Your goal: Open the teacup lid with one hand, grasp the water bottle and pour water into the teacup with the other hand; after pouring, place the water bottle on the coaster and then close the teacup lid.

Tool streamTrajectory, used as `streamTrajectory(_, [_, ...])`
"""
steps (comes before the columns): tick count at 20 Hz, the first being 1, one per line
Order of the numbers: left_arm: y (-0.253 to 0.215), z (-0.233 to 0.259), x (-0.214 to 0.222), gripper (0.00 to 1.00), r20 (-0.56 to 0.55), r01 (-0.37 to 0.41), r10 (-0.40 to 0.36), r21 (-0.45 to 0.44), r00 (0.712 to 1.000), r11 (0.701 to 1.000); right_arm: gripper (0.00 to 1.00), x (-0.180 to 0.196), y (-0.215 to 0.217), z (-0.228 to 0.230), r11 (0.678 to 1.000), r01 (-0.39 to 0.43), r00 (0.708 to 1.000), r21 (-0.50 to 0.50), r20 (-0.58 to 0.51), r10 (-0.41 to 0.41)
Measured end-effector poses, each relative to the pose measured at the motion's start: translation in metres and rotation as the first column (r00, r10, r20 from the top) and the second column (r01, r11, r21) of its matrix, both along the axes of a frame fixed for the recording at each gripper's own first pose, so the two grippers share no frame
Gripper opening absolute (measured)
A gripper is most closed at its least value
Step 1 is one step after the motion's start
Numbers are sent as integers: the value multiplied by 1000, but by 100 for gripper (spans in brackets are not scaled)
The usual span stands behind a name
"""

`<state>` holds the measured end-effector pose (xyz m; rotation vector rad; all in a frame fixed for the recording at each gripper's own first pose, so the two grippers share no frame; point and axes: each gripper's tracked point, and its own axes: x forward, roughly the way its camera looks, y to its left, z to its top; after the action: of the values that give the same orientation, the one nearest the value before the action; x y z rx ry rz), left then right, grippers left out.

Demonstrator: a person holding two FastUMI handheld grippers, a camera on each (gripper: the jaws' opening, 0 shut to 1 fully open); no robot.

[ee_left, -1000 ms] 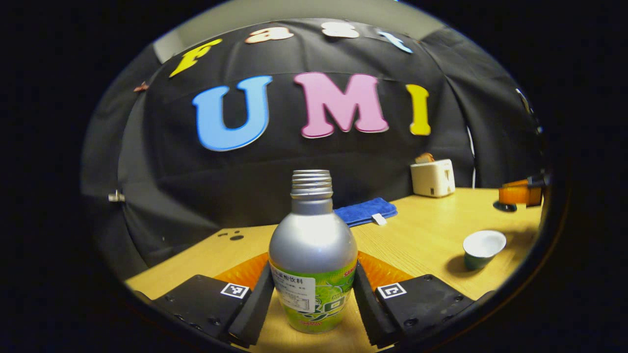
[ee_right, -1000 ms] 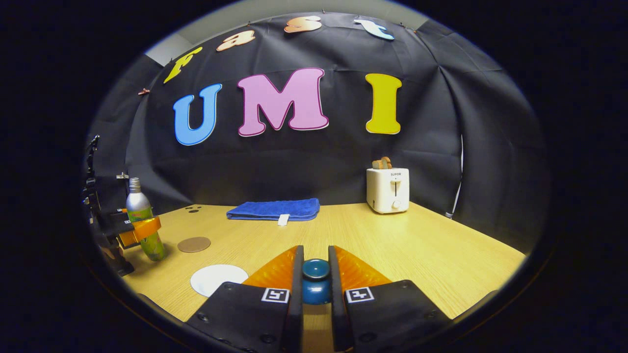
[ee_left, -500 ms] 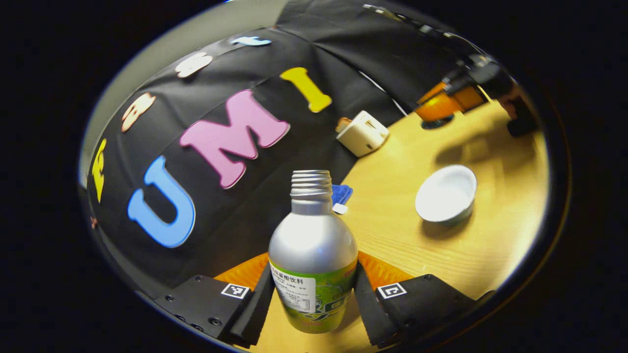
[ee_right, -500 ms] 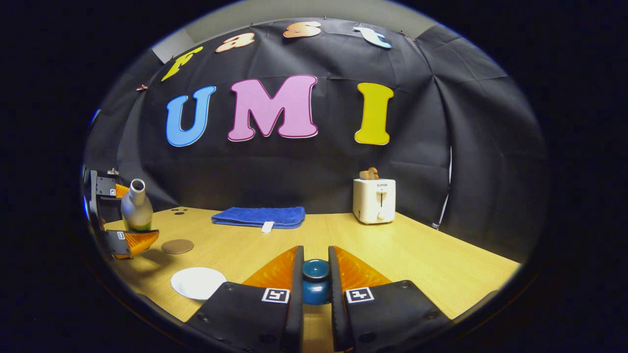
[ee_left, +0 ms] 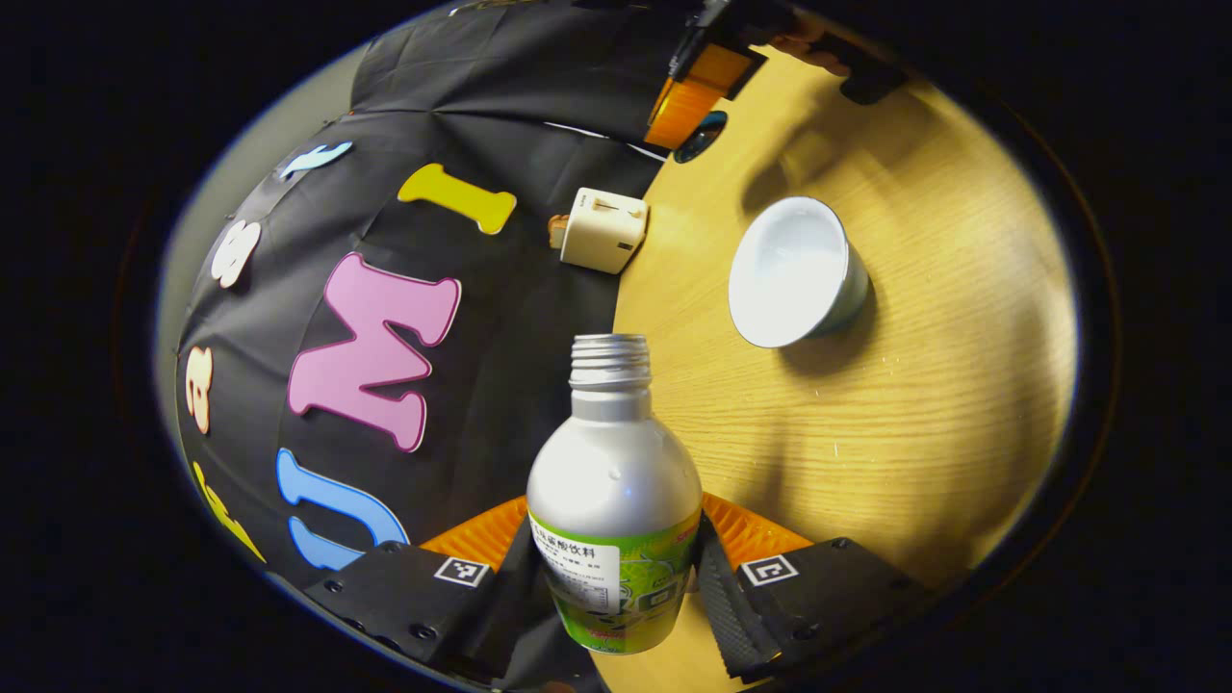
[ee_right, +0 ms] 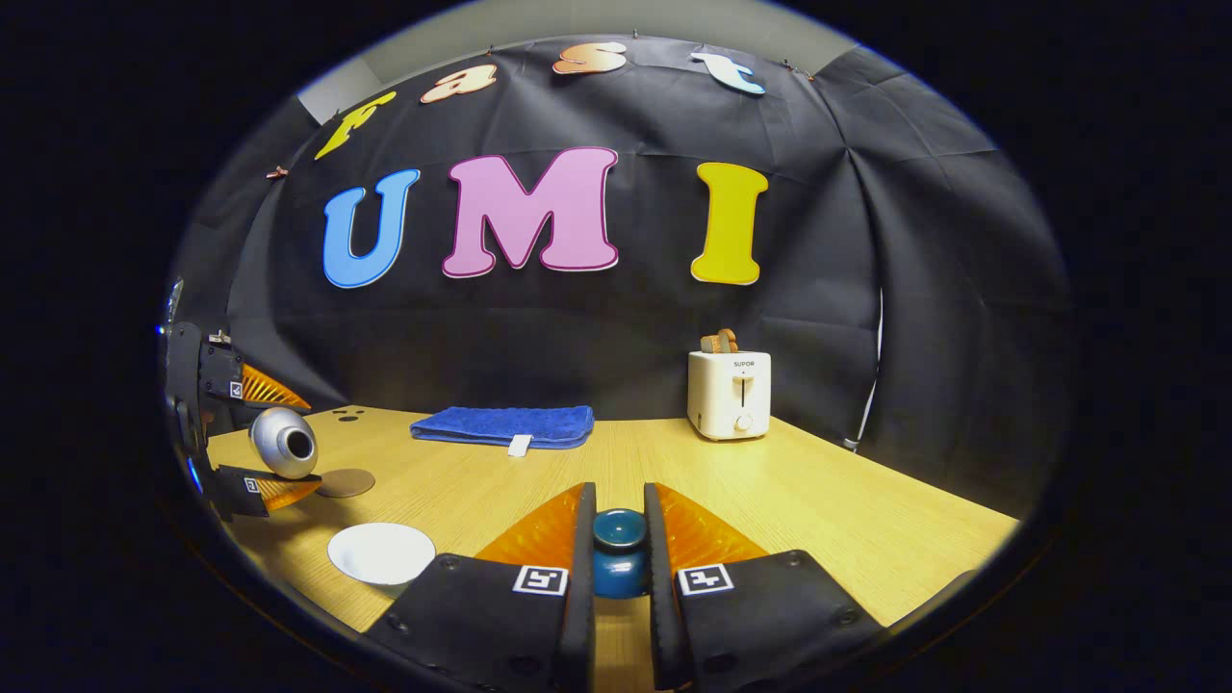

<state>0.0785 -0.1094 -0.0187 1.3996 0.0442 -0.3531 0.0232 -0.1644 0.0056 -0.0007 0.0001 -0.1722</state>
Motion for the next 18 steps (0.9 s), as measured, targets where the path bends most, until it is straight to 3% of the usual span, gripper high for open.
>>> streamTrajectory(9, [-19, -1, 4, 80, -16, 89, -87, 244, 996, 966, 27, 0, 0, 0, 1000, 0, 1000, 0, 0, 0])
streamTrajectory(18, [-27, -1, -1, 80, -41, 126, -119, 377, 992, 918, 27, 0, 0, 0, 1000, 0, 1000, 0, 0, 0])
